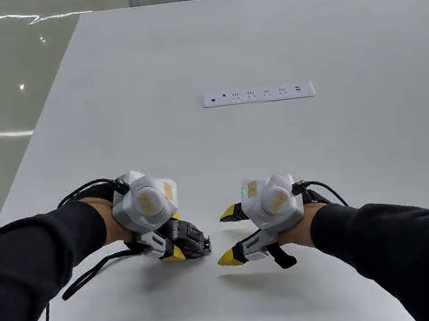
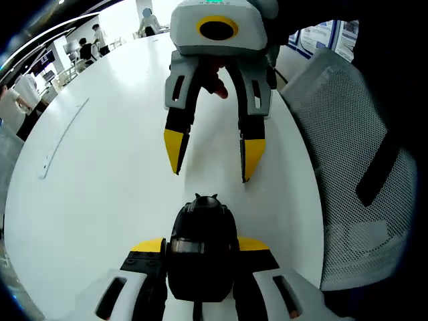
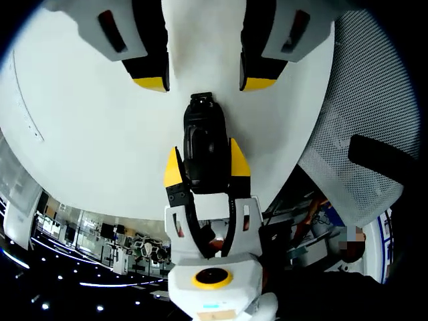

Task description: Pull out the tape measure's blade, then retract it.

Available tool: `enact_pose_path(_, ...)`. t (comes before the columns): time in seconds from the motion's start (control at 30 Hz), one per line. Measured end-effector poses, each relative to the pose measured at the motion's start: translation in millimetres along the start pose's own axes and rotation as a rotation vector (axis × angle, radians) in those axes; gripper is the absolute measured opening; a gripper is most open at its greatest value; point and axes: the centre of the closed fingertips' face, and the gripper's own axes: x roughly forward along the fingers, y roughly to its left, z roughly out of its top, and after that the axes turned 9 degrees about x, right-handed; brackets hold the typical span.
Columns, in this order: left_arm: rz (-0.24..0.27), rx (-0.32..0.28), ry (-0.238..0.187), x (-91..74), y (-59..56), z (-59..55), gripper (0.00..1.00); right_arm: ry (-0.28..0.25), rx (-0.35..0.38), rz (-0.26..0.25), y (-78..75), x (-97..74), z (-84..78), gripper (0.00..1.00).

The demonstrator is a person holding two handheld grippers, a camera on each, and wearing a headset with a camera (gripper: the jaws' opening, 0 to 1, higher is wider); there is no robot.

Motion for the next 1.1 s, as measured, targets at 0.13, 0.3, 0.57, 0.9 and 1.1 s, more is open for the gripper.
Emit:
enact_pose_path(0.13, 0.004, -0.02, -0.024, -1.5, 1.1, -0.5, 0.34, 0.008, -0.006, -0.002, -0.6, 8.5, 0.7, 0.33)
enact_pose_path(0.3, -0.006, -0.019, -0.025, -0.5, 1.1, 0.5, 0.34, 0.02, -0.016, 0.002, -2.9, 17.3, 5.7, 0.28)
enact_pose_path(0.57, -0.003, -0.026, -0.036, -0.4, 1.4, 0.6, 0.34, 0.037, 0.034, 0.022, -5.2, 24.7, 3.0, 0.16)
enact_pose_path(0.9, 0.013, -0.025, -0.043, -1.5, 5.4, 1.2, 0.33, 0.051, -0.02, 0.02, -9.3, 25.1, 3.1, 0.11)
enact_pose_path(1.1, 0.018, -0.003, -0.03, -1.6, 8.3, 1.2, 0.33, 0.05, -0.006, 0.024, -11.3, 24.5, 3.3, 0.11)
